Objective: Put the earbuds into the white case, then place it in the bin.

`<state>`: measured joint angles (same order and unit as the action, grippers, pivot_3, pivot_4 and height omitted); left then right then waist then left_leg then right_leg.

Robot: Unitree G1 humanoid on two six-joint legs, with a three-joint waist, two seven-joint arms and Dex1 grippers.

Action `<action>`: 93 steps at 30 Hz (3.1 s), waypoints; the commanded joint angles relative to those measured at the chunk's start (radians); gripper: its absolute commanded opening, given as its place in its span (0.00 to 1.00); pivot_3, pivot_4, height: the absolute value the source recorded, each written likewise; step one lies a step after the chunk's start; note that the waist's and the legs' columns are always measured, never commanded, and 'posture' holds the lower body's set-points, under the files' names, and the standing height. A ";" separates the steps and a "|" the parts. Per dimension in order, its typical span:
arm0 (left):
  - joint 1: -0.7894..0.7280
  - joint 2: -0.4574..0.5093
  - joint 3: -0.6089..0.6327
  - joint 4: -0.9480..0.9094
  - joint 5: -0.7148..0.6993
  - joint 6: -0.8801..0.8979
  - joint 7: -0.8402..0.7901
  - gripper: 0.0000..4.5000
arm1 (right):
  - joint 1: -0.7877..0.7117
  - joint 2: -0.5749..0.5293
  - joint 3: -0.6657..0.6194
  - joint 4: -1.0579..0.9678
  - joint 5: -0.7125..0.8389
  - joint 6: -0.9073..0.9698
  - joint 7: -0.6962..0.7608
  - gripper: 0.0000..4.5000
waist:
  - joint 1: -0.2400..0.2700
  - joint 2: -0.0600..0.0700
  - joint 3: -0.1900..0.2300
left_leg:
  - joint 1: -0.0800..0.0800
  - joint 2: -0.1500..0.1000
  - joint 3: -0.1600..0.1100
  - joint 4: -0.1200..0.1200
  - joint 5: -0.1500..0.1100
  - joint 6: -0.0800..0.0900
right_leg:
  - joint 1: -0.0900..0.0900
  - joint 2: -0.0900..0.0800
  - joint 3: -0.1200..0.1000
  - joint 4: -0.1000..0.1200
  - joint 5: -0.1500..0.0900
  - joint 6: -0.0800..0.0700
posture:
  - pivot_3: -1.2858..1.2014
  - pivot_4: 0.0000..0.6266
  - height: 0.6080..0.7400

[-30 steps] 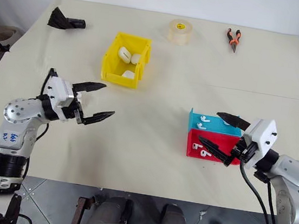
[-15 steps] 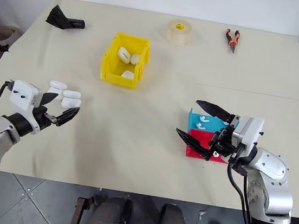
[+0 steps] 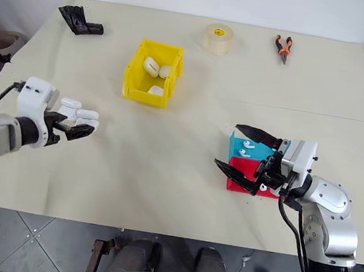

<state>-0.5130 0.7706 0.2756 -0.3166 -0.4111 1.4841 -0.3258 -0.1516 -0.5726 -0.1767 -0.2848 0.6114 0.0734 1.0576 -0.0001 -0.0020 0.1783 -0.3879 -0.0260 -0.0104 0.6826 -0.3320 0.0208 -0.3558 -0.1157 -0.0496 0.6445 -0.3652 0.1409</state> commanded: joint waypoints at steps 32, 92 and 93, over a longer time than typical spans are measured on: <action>-0.235 -0.134 -0.120 0.310 0.080 0.130 0.144 0.64 | 0.051 0.010 0.000 -0.098 0.033 0.017 -0.054 1.00 | 0.002 0.000 0.000 | -0.001 -0.001 0.000 0.001 0.000 0.000 | -0.002 0.000 -0.002 0.002 0.000 0.000 | 0.52 0.24 1.00; 0.001 -0.672 -0.436 0.518 -0.101 -1.628 -1.079 0.62 | 0.211 -0.786 -0.086 -0.254 -0.104 0.598 0.004 1.00 | 0.029 0.003 -0.002 | -0.001 -0.001 -0.005 0.002 0.001 0.004 | 0.015 -0.002 -0.013 -0.022 0.001 0.001 | 0.52 0.24 1.00; 0.001 -0.672 -0.440 0.518 -0.101 -1.625 -1.082 0.62 | 0.162 -0.795 -0.013 -0.255 -0.139 0.578 0.021 1.00 | 0.028 0.003 -0.002 | -0.001 -0.002 -0.005 0.002 0.001 0.004 | 0.015 -0.002 -0.013 -0.023 0.001 0.001 | 0.52 0.24 1.00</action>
<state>-0.5009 0.0996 -0.1578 0.2126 -0.5062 -0.1365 -1.3992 0.0550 -1.3411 -0.2692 -0.5366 0.5188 0.6728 1.0650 0.0277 0.0011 0.1764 -0.3893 -0.0275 -0.0157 0.6848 -0.3309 0.0245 -0.3405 -0.1177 -0.0631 0.6213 -0.3645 0.1423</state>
